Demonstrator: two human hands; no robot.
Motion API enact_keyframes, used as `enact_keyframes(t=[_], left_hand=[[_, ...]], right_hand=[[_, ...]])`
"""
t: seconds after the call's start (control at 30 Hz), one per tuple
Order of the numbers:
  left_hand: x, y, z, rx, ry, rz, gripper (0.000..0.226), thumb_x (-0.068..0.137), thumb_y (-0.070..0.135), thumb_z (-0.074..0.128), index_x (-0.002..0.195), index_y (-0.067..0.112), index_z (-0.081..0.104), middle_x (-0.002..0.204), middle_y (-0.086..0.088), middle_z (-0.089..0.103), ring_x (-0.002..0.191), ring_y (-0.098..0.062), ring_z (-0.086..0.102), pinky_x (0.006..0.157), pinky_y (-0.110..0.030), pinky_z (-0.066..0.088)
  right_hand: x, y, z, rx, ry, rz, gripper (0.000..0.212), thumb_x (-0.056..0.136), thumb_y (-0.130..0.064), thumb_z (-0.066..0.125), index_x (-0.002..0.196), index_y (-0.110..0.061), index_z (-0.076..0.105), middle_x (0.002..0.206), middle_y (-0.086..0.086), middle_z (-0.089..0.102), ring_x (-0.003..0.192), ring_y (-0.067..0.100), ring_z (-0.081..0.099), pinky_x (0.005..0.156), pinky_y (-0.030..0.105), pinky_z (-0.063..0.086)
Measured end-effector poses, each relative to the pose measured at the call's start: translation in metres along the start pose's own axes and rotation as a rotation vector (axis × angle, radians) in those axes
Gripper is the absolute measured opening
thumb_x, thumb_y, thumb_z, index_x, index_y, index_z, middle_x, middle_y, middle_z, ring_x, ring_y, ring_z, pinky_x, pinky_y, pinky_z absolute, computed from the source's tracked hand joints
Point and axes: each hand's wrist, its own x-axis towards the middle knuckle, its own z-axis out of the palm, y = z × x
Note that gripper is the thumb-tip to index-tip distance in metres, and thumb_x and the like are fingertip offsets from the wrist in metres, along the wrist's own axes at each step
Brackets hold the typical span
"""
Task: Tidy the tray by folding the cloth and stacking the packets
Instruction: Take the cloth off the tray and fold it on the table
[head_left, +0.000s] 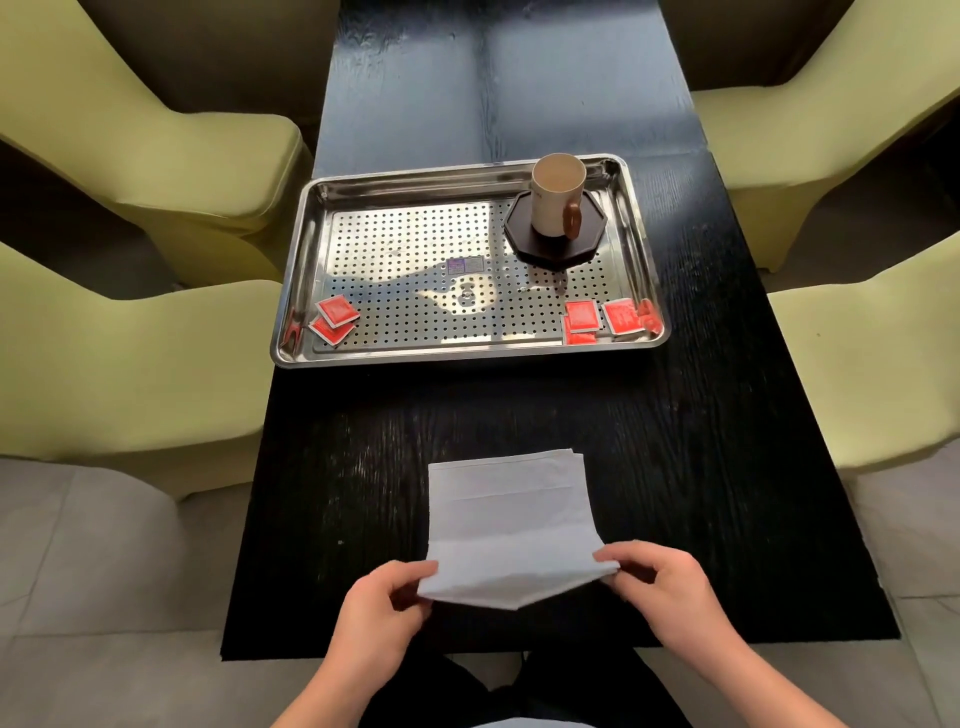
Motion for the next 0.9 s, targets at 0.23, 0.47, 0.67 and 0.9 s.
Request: enact_keyframes(t=[0.23, 0.47, 0.67, 0.9], left_hand=[[0.044, 0.026, -0.001, -0.007, 0.109, 0.161, 0.030, 0.082, 0.008, 0.077, 0.098, 0.032, 0.071, 0.105, 0.011, 0.062, 0.100, -0.005, 0.061, 0.080, -0.019, 0.048], [0.079, 0.024, 0.009, -0.103, 0.029, -0.108, 0.020, 0.083, 0.009, 0.074, 0.093, 0.027, 0.070, 0.089, 0.003, 0.074, 0.088, -0.015, 0.070, 0.074, -0.028, 0.054], [0.088, 0.021, 0.020, -0.177, 0.148, -0.241, 0.009, 0.088, 0.019, 0.070, 0.079, 0.020, 0.072, 0.079, -0.002, 0.073, 0.075, -0.019, 0.067, 0.066, -0.038, 0.054], [0.089, 0.022, 0.021, -0.066, 0.225, -0.246, 0.014, 0.087, 0.028, 0.069, 0.075, 0.022, 0.068, 0.073, 0.003, 0.069, 0.071, -0.017, 0.064, 0.068, -0.038, 0.053]], right_hand=[[0.048, -0.014, 0.005, 0.027, 0.059, -0.135, 0.019, 0.093, -0.017, 0.067, 0.095, -0.036, 0.070, 0.098, -0.014, 0.069, 0.096, 0.006, 0.064, 0.084, 0.027, 0.052], [0.099, -0.029, 0.020, 0.052, 0.106, 0.039, 0.007, 0.097, -0.038, 0.056, 0.092, -0.038, 0.063, 0.093, -0.007, 0.068, 0.091, 0.013, 0.063, 0.072, 0.031, 0.048], [0.107, -0.020, 0.021, 0.099, 0.053, 0.178, 0.058, 0.083, -0.025, 0.079, 0.131, -0.034, 0.049, 0.105, -0.004, 0.069, 0.099, 0.013, 0.065, 0.087, 0.037, 0.056], [0.111, -0.020, 0.030, 0.027, 0.195, 0.116, 0.034, 0.082, -0.015, 0.070, 0.110, -0.032, 0.063, 0.083, -0.007, 0.071, 0.081, 0.011, 0.068, 0.069, 0.029, 0.055]])
